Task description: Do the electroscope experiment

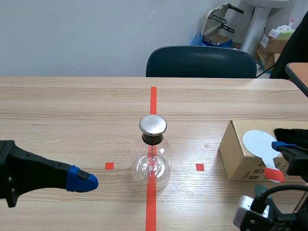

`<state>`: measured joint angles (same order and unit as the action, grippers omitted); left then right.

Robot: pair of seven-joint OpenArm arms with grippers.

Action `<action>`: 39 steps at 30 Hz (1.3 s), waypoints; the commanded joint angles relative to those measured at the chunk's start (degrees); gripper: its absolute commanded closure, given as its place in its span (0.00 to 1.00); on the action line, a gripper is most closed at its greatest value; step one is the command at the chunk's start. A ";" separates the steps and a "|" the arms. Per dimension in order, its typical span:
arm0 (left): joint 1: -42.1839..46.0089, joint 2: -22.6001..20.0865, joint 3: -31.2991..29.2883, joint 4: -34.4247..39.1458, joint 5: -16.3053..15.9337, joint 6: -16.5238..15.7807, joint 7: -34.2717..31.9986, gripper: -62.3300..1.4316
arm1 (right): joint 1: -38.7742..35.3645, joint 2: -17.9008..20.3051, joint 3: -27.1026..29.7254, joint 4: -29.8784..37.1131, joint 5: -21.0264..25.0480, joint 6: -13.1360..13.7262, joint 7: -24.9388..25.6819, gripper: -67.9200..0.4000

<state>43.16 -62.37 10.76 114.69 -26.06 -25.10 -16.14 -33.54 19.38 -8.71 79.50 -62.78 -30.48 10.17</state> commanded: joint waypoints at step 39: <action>-0.04 0.46 0.15 0.98 -0.74 0.07 0.52 0.37 | 0.07 0.15 0.50 1.01 -0.02 -1.49 -0.50 0.98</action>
<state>43.16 -62.37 10.74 114.69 -26.04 -25.08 -14.83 -33.54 19.38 -8.69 79.66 -62.78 -31.99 9.98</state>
